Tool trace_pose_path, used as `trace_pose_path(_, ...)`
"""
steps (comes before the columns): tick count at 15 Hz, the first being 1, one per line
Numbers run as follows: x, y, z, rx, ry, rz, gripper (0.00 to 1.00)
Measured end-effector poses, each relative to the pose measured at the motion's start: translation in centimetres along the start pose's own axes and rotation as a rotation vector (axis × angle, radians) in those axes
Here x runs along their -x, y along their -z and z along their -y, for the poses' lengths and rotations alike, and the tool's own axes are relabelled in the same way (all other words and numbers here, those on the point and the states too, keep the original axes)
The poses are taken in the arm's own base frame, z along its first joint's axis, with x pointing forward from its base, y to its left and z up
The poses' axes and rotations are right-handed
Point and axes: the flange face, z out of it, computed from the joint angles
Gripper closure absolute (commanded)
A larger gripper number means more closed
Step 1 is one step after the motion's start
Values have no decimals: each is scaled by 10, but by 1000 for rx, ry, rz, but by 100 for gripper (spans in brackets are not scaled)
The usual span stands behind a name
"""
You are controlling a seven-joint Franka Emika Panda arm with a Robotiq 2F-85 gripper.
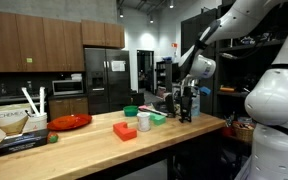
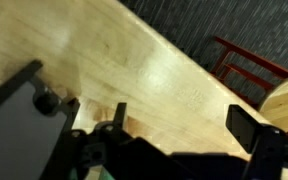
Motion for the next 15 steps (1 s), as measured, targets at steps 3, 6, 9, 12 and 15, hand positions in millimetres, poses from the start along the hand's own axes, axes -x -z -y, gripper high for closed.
trace_pose_path(3,44,-6,17,-29,52,-38,0)
trace_pose_path(6,24,11,21,-25,94,-104,0)
trace_pose_path(9,-10,4,25,-28,126,-81,0)
trace_pose_path(12,-14,-6,19,-31,120,-58,0)
trace_pose_path(15,-11,-8,16,-27,100,-50,0)
